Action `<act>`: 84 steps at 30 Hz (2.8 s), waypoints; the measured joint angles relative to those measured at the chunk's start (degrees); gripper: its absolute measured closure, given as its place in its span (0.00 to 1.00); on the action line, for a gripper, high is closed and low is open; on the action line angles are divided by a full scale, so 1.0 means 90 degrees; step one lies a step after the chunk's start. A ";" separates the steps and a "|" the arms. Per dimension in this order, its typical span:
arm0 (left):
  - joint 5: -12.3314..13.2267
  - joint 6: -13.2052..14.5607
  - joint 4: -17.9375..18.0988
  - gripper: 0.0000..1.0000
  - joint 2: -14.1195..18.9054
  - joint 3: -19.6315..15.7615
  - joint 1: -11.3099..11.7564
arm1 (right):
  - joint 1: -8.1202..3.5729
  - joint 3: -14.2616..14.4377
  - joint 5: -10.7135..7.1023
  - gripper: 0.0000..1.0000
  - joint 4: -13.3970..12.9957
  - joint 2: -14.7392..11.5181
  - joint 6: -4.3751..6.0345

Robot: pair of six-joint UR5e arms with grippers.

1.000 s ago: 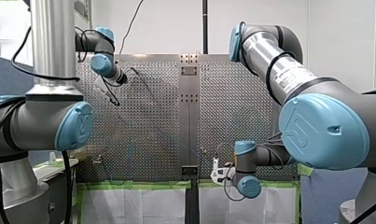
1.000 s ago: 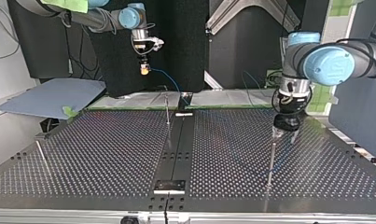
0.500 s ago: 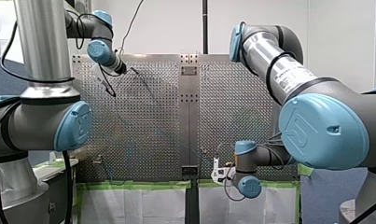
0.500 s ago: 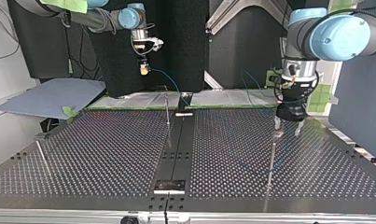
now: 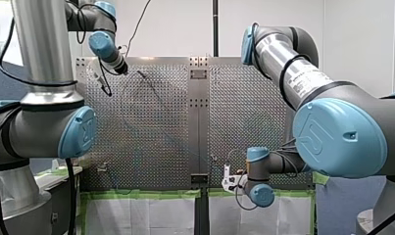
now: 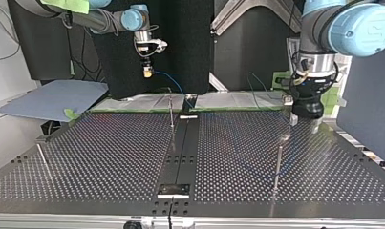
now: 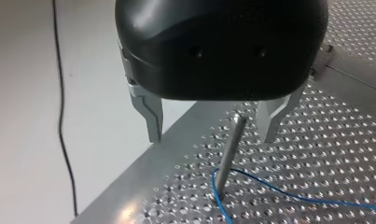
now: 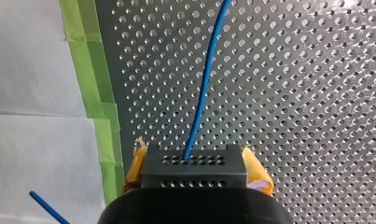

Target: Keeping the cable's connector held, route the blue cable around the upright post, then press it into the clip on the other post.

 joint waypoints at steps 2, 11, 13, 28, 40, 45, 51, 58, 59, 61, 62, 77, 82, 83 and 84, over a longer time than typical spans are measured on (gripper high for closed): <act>-0.0016 0.0119 -0.0119 0.02 -0.0085 0.0116 -0.0018 | 0.0000 -0.0002 -0.0002 1.00 0.0007 0.0000 -0.0001; -0.0315 0.0729 -0.0729 0.02 -0.0112 0.0723 -0.0019 | 0.0000 -0.0030 -0.0002 1.00 0.0078 -0.0003 -0.0012; -0.0362 0.0866 -0.0863 0.02 -0.0100 0.0860 -0.0026 | 0.0000 -0.0050 -0.0004 1.00 0.0119 -0.0004 -0.0016; 0.0315 0.1756 -0.1757 0.02 -0.0350 0.1641 -0.0161 | 0.0000 -0.0074 -0.0014 1.00 0.0198 -0.0002 -0.0063; 0.0463 0.2603 -0.2184 0.02 -0.0618 0.1674 -0.0373 | 0.0005 -0.0080 -0.0020 1.00 0.0173 -0.0005 -0.0068; 0.0314 0.2926 -0.2123 0.02 -0.0622 0.1675 -0.0386 | 0.0004 -0.0081 -0.0033 1.00 0.0172 -0.0004 -0.0068; 0.0147 0.3289 -0.2086 0.02 -0.0625 0.1674 -0.0373 | 0.0003 -0.0093 -0.0050 1.00 0.0188 -0.0002 -0.0073; -0.0281 0.3759 -0.2082 0.02 -0.0624 0.1674 -0.0363 | 0.0007 -0.0108 -0.0053 1.00 0.0202 -0.0001 -0.0079; -0.0337 0.3816 -0.2082 0.02 -0.0623 0.1674 -0.0363 | 0.0008 -0.0109 -0.0053 1.00 0.0203 -0.0001 -0.0082; -0.0465 0.3925 -0.2082 0.02 -0.0624 0.1674 -0.0358 | 0.0009 -0.0109 -0.0053 1.00 0.0207 -0.0001 -0.0089; -0.0514 0.3956 -0.2082 0.02 -0.0624 0.1674 -0.0356 | 0.0009 -0.0109 -0.0053 1.00 0.0208 0.0000 -0.0092; -0.0655 0.4025 -0.2082 0.02 -0.0622 0.1676 -0.0369 | 0.0002 -0.0110 -0.0063 1.00 0.0222 -0.0001 -0.0097; -0.0656 0.4025 -0.2082 0.02 -0.0621 0.1675 -0.0377 | 0.0000 -0.0109 -0.0063 1.00 0.0220 0.0000 -0.0097; -0.0655 0.4025 -0.2082 0.02 -0.0621 0.1676 -0.0378 | 0.0000 -0.0109 -0.0063 1.00 0.0219 0.0000 -0.0097; -0.0653 0.4026 -0.2082 0.02 -0.0620 0.1677 -0.0379 | 0.0000 -0.0108 -0.0063 1.00 0.0217 0.0000 -0.0097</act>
